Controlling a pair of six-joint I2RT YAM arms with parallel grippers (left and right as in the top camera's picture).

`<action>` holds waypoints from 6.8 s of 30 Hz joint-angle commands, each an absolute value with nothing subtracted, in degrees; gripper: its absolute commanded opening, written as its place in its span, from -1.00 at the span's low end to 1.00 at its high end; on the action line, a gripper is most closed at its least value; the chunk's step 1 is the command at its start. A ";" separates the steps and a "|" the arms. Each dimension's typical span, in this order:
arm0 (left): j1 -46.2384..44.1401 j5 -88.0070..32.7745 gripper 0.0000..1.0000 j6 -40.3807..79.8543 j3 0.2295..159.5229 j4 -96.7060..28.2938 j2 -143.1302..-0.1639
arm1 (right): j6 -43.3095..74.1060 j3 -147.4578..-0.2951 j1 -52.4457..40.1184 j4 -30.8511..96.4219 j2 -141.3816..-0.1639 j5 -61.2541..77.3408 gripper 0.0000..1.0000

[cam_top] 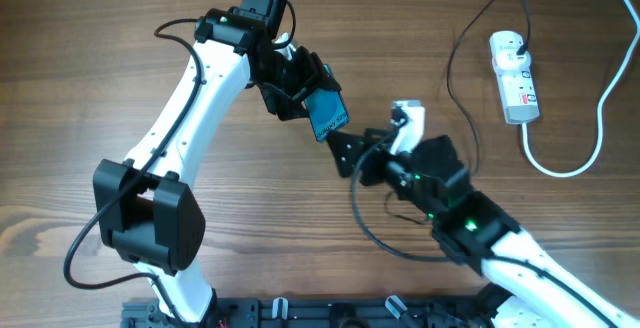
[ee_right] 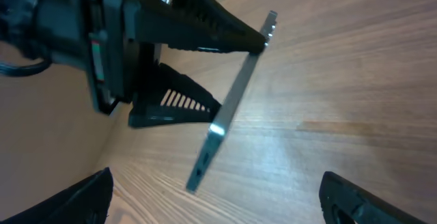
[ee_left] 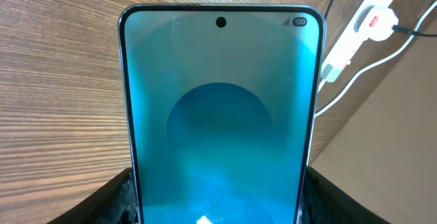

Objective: Plug charger to phone and switch on socket
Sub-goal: 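Grasp the phone's lower end with the right gripper beside the left, then release the left gripper and hold the phone with the right gripper, then grasp the phone's top with the left gripper and release the right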

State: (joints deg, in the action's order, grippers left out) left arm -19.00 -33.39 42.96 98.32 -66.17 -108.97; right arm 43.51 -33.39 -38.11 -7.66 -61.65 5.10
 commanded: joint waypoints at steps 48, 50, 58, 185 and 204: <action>-21.28 -28.82 0.09 44.21 99.55 -65.34 -109.08 | 64.55 -36.91 -40.71 -29.54 -83.05 -5.58 -0.37; -21.28 -28.82 0.10 44.21 99.55 -65.34 -109.08 | 64.66 -36.91 -40.71 -29.56 -83.05 -5.56 -0.37; -22.46 -27.92 0.09 44.18 99.55 -65.36 -109.08 | 66.00 -36.91 -40.71 -29.52 -83.05 -5.15 -0.42; -18.28 -43.83 -0.71 69.93 82.06 -32.38 -101.36 | 118.72 -36.93 -22.17 -42.85 -88.95 36.40 -0.91; -14.00 -42.30 -0.92 67.77 82.06 -32.32 -101.38 | 118.45 -36.91 -23.29 -32.86 -88.95 38.41 -0.45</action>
